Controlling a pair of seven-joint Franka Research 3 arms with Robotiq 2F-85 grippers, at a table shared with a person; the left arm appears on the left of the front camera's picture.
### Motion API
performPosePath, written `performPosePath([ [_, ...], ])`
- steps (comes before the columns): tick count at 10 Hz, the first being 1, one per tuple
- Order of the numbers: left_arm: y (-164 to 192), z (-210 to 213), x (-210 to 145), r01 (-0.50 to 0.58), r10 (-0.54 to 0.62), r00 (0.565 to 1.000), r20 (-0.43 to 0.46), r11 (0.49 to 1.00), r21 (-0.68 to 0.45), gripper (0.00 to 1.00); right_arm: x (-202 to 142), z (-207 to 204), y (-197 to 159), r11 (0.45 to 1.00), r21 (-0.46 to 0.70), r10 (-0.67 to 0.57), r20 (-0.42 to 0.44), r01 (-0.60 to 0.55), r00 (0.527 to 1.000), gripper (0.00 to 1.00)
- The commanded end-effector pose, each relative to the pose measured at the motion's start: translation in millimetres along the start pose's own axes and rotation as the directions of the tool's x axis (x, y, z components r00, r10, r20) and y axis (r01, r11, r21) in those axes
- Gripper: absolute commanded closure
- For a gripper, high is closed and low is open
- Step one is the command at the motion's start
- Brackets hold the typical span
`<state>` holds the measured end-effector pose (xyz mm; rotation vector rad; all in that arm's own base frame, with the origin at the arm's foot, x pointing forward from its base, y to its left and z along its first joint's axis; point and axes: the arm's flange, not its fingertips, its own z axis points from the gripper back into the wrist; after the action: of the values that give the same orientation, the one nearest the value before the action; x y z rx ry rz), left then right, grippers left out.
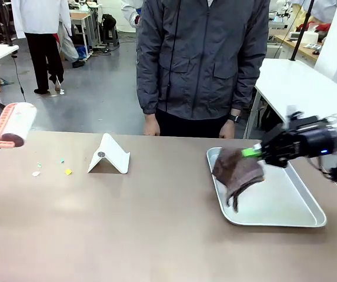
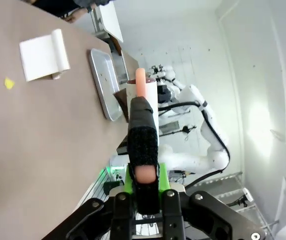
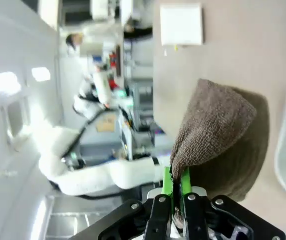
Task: Clean the surface of the table.
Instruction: Hold the Lint Roller with your left hand and the towel with your right hand.
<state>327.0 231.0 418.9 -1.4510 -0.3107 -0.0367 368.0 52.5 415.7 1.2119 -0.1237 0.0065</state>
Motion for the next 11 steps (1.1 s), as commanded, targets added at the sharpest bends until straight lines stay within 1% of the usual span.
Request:
performPosePath([
  [1, 16.0, 29.1, -6.2, -0.021, 0.023, 0.999, 0.037, 0.998, -0.052, 1.00, -25.0, 64.3, -22.4, 0.988, 0.150, -0.068, 0.151, 0.045, 0.986, 1.00],
  [2, 23.8, 43.3, -12.5, -0.014, 0.016, 0.999, 0.042, 0.999, -0.037, 1.00, -26.8, 94.2, -39.7, 0.980, 0.185, -0.112, 0.210, 0.074, 0.971, 1.00],
  [3, 35.5, 62.6, -17.0, -0.018, 0.022, 0.997, 0.075, 0.999, -0.051, 1.00, -25.6, 123.3, -59.1, 0.973, 0.203, -0.163, 0.266, 0.110, 0.950, 1.00],
  [4, 49.0, 77.6, -23.4, -0.003, 0.004, 0.997, 0.077, 1.000, -0.009, 1.00, -22.5, 147.3, -77.5, 0.967, 0.226, -0.182, 0.280, 0.120, 0.943, 1.00],
  [5, 64.2, 93.2, -28.1, -0.008, 0.009, 0.993, 0.116, 1.000, -0.012, 1.00, -20.0, 162.7, -90.3, 0.962, 0.251, -0.176, 0.280, 0.105, 0.944, 1.00],
  [6, 78.6, 108.7, -35.1, -0.050, 0.049, 0.991, 0.123, 0.999, 0.002, 1.00, -17.4, 175.6, -100.7, 0.967, 0.248, -0.130, 0.282, 0.059, 0.951, 1.00],
  [7, 85.0, 110.1, -38.2, -0.082, 0.076, 0.989, 0.127, 0.996, 0.045, 1.00, -13.3, 183.3, -107.9, 0.964, 0.267, -0.092, 0.287, 0.012, 0.953, 1.00],
  [9, 89.1, 101.6, -32.2, -0.109, 0.107, 0.979, 0.171, 0.994, -0.002, 1.00, -4.2, 185.9, -117.7, 0.954, 0.297, -0.054, 0.308, -0.043, 0.950, 1.00],
  [10, 91.1, 93.8, -25.9, -0.128, 0.130, 0.966, 0.222, 0.991, -0.026, 1.00, -2.1, 182.5, -121.8, 0.953, 0.291, -0.018, 0.343, -0.088, 0.939, 1.00],
  [11, 96.1, 107.6, -38.4, -0.107, 0.102, 0.983, 0.154, 0.994, 0.021, 1.00, -13.8, 179.3, -111.8, 0.963, 0.267, -0.105, 0.303, 0.021, 0.947, 1.00],
])
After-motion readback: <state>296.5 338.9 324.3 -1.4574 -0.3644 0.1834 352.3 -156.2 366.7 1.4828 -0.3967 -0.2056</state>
